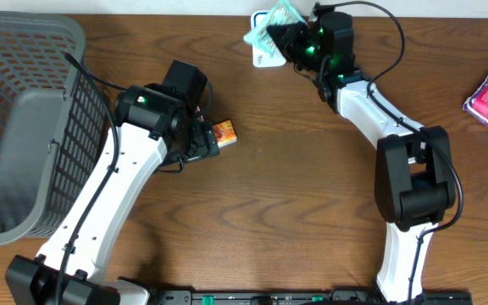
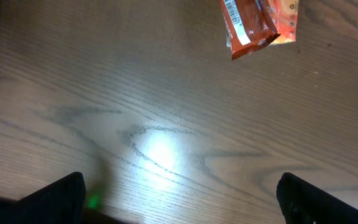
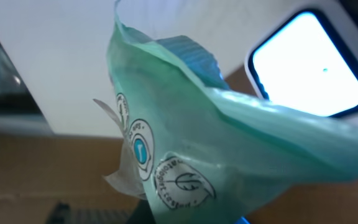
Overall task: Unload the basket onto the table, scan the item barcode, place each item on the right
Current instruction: 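Raise the green tissue pack to the scanner face, then carry the green tissue pack to the table's right edge and release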
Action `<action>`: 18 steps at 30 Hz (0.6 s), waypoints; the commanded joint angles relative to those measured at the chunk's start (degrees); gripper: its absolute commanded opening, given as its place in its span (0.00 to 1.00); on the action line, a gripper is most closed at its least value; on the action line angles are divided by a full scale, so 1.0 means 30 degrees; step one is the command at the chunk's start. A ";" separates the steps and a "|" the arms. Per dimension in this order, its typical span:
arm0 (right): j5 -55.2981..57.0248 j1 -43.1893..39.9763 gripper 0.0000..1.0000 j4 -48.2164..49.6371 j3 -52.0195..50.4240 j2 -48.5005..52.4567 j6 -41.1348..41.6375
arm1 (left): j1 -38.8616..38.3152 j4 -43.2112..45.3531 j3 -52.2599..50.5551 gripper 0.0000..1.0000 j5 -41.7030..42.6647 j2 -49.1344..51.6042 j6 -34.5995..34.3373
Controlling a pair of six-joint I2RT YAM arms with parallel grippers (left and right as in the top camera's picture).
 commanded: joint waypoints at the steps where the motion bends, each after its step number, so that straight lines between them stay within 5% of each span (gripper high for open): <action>1: 0.0495 0.0007 0.01 0.0576 0.1107 0.1472 0.1967 | 0.0015 -0.0073 0.0000 0.98 -0.0117 0.0117 0.0328; 9: -0.2390 -0.0131 0.01 0.0517 0.4918 0.4590 0.1698 | 0.0015 -0.0073 0.0000 0.98 -0.0117 0.0117 0.0328; 18: -0.4619 -0.2783 0.01 -0.3825 0.5807 0.3599 -0.2863 | 0.0015 -0.0073 0.0000 0.98 -0.0117 0.0117 0.0328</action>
